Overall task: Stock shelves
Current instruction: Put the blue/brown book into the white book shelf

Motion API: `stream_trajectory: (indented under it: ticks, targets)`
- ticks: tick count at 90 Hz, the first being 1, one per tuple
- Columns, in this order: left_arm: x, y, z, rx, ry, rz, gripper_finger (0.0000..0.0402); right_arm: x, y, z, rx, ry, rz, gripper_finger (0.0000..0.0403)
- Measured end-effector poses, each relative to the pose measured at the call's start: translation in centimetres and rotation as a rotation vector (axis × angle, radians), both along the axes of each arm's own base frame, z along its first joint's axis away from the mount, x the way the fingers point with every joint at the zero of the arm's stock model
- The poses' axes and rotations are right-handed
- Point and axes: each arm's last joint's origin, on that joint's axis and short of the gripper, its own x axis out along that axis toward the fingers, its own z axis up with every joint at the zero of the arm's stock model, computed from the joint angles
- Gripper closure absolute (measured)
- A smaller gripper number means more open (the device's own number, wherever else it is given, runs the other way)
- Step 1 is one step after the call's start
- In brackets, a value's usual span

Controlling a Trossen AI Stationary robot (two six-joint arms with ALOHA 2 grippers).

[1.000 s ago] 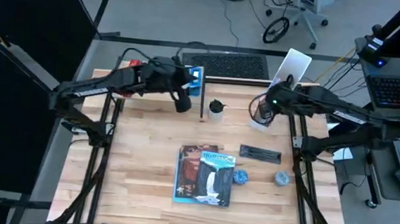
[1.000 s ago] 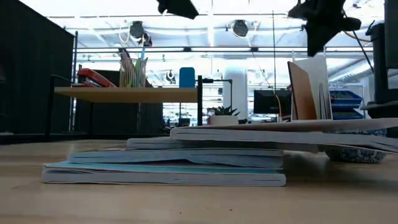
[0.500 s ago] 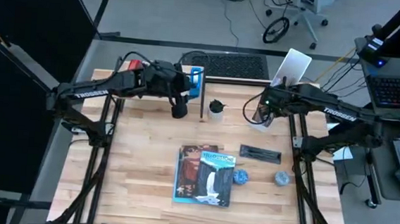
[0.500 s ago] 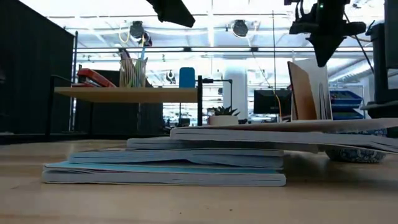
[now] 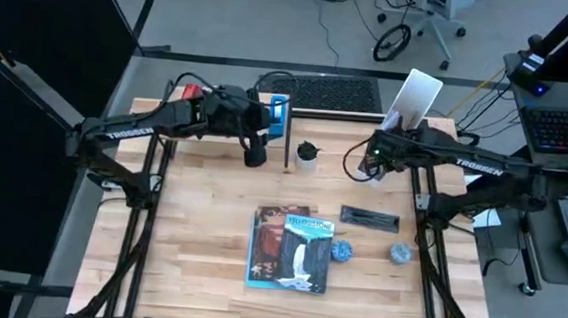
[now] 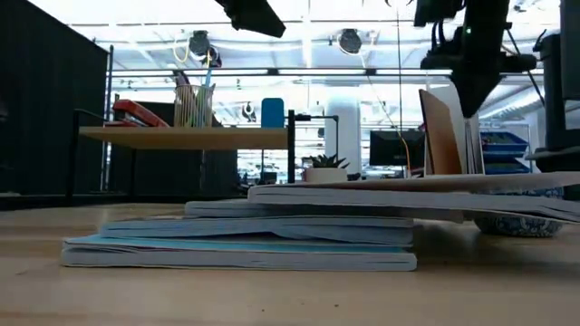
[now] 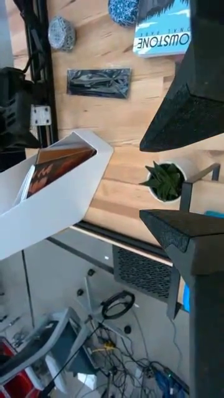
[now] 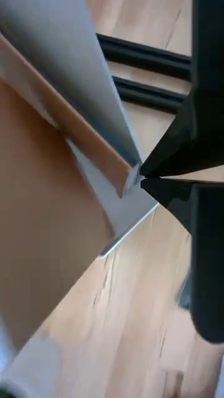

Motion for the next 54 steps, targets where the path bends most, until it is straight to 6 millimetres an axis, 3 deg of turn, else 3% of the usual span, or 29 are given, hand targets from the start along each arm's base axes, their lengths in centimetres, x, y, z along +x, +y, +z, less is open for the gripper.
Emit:
stream_trajectory:
  ticks: [12, 37, 54]
  targets:
    - [0.0, 0.0, 0.0, 0.003, -0.001, -0.002, 0.0254, -0.4, -0.2, 0.3, -0.076, 0.005, -0.031, 0.0403]
    - [0.0, 0.0, 0.0, 0.015, 0.004, -0.008, 0.0254, -0.7, -0.4, -1.8, -0.038, 0.048, -0.052, 0.0403]
    - [0.0, 0.0, 0.0, 0.017, 0.004, -0.009, 0.0254, -0.5, -0.3, -2.0, -0.035, 0.028, -0.054, 0.0403]
